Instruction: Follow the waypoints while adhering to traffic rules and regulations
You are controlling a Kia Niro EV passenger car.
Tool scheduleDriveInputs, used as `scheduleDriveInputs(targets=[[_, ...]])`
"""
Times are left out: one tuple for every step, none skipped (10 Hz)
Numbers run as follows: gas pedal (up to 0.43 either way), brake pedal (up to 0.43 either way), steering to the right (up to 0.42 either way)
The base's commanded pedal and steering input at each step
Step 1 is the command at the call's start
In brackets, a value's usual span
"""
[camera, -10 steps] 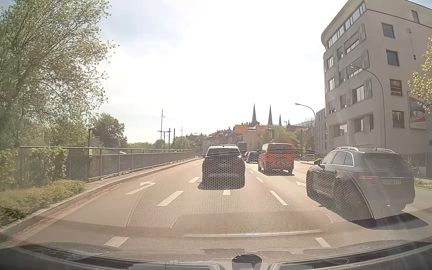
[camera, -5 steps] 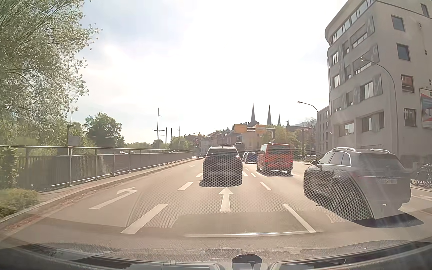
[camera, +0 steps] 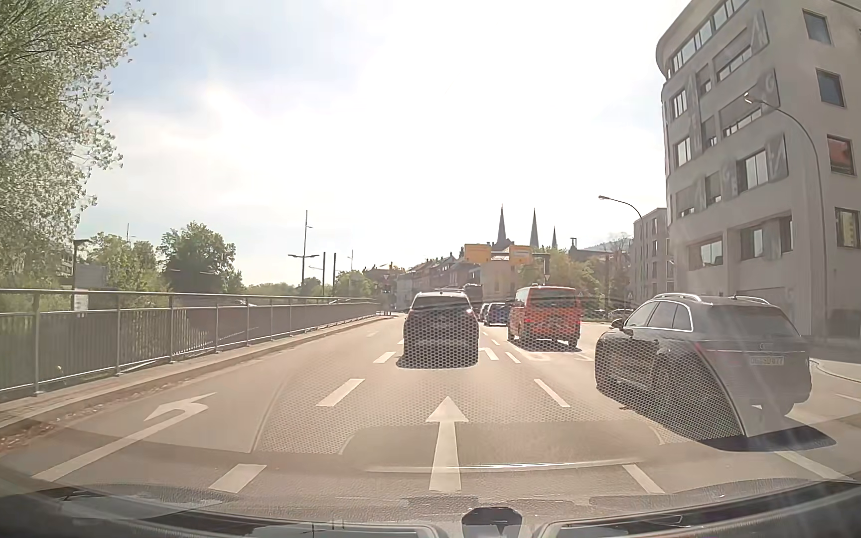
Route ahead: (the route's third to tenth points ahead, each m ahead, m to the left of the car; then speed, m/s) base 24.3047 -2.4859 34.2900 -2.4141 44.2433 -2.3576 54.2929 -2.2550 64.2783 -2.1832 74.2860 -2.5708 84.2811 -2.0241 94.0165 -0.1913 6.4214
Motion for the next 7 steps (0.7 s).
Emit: scheduleDriveInputs(targets=[[0.197,0.0,0.011],[0.189,0.0,0.01],[0.189,0.0,0.01],[0.189,0.0,0.01],[0.189,0.0,0.009],[0.189,0.0,0.007],[0.189,0.0,0.006]])
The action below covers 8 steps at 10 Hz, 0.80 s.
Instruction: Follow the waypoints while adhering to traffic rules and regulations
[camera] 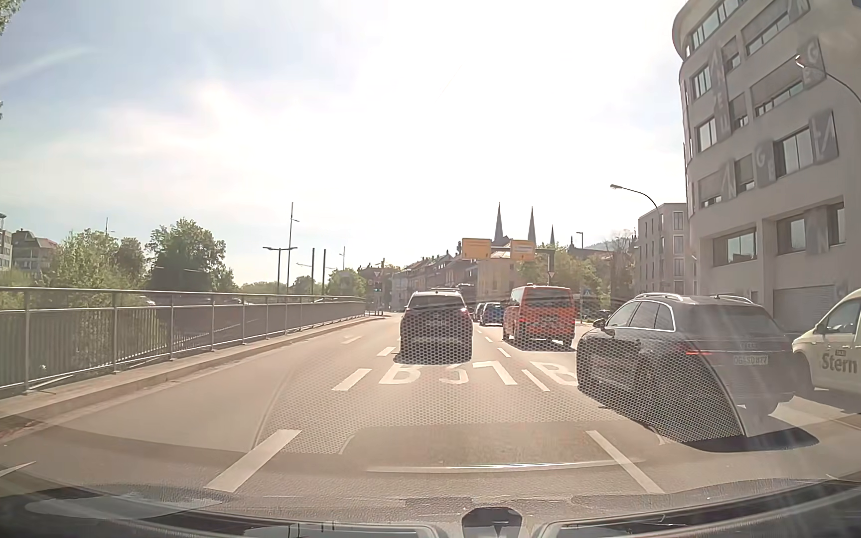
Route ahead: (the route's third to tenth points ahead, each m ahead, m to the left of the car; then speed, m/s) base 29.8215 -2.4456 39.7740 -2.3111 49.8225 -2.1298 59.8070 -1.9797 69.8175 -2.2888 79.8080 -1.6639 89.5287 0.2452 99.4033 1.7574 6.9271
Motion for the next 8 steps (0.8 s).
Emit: scheduleDriveInputs(targets=[[0.177,0.0,0.005],[0.157,0.0,0.005],[0.157,0.0,0.005],[0.157,0.0,0.005],[0.15,0.0,0.005],[0.15,0.0,0.005],[0.15,0.0,0.005],[0.15,0.0,0.005]])
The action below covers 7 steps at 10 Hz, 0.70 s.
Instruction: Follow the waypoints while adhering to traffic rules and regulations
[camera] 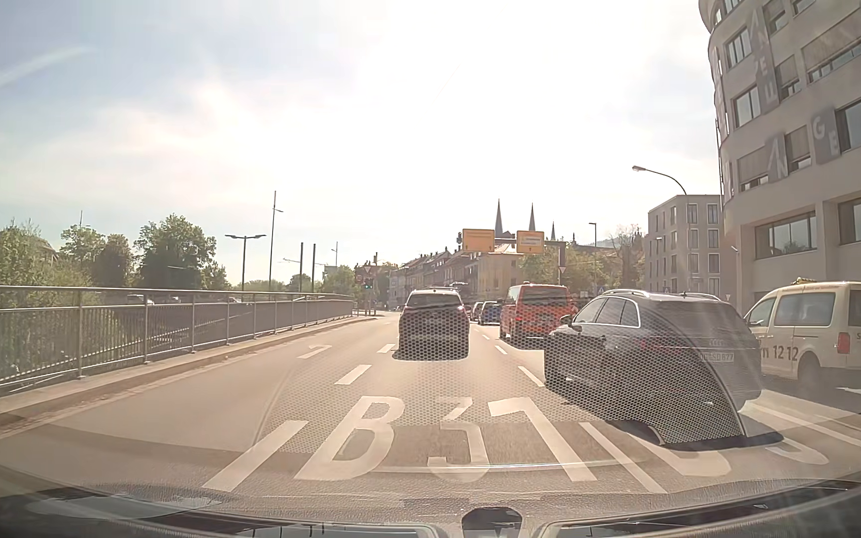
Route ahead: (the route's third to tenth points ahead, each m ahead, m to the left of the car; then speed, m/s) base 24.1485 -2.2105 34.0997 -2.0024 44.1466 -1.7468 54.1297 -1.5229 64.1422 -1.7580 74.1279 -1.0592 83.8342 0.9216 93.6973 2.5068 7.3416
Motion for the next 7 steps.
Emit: scheduleDriveInputs(targets=[[0.138,0.0,0.005],[0.138,0.0,0.005],[0.13,0.0,0.005],[0.13,0.0,0.005],[0.13,0.0,0.005],[0.13,0.0,0.005],[0.13,0.0,0.004]])
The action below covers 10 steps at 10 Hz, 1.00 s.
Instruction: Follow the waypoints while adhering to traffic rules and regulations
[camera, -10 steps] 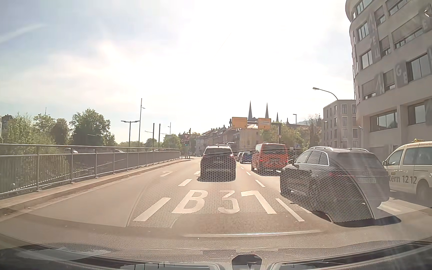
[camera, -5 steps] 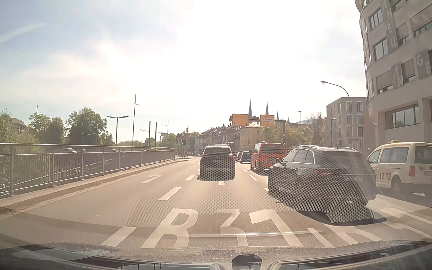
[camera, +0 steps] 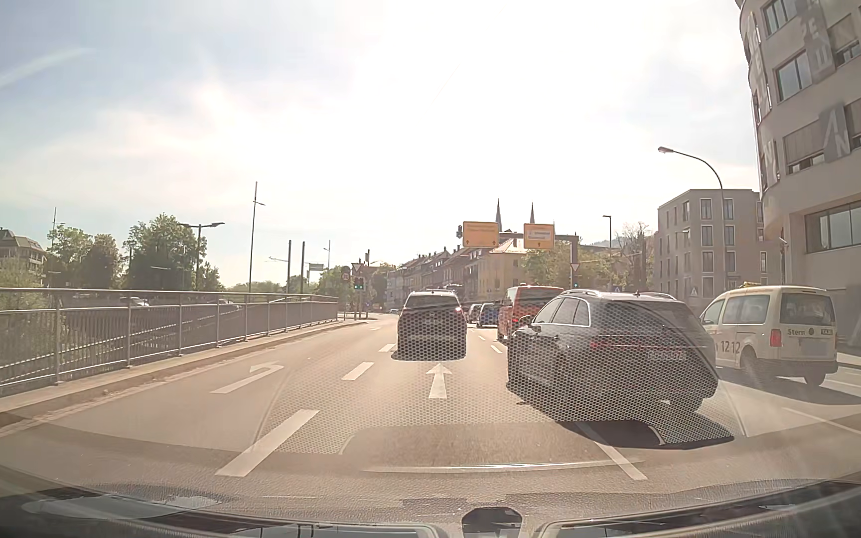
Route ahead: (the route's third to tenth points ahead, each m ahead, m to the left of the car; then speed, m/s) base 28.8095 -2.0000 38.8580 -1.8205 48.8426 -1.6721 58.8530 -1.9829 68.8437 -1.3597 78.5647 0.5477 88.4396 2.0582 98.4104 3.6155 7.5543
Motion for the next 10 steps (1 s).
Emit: scheduleDriveInputs(targets=[[0.13,0.0,0.005],[0.118,0.0,0.004],[0.098,0.0,0.004],[0.067,0.0,0.005],[0.067,0.0,0.004],[0.067,0.0,0.004],[0.067,0.0,0.004],[0.067,0.0,0.003],[0.067,0.0,0.003],[0.067,0.0,0.003]])
